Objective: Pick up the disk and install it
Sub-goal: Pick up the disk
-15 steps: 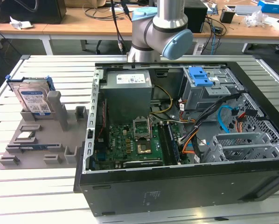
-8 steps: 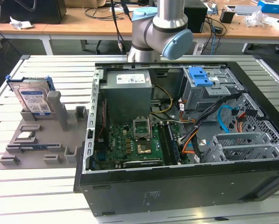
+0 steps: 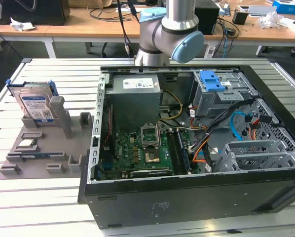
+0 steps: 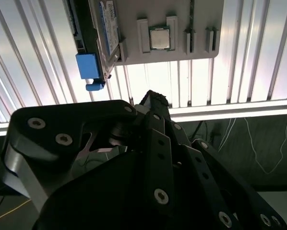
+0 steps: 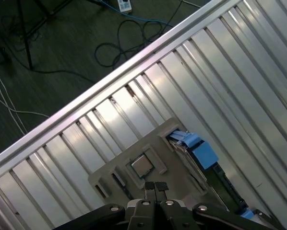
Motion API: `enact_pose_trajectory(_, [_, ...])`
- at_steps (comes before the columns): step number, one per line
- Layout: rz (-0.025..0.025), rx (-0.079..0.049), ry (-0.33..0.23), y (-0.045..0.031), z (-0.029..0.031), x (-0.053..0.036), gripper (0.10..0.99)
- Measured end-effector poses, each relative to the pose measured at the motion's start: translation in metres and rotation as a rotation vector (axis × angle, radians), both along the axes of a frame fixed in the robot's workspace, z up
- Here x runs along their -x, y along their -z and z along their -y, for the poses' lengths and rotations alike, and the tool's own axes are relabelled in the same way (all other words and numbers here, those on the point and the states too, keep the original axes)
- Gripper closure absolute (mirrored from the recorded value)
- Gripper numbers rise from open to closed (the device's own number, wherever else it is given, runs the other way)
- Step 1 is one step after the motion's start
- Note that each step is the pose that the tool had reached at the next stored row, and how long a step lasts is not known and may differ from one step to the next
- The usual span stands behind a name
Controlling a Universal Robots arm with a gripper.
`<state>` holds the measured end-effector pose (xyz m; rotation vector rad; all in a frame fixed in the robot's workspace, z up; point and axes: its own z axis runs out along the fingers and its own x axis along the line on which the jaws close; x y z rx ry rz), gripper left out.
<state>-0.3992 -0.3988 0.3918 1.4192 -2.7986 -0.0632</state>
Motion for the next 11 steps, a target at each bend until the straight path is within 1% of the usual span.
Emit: enact_pose_trajectory(11, [0.0000, 0.000, -0.059, 0.0000, 0.0000, 0.0000, 0.980])
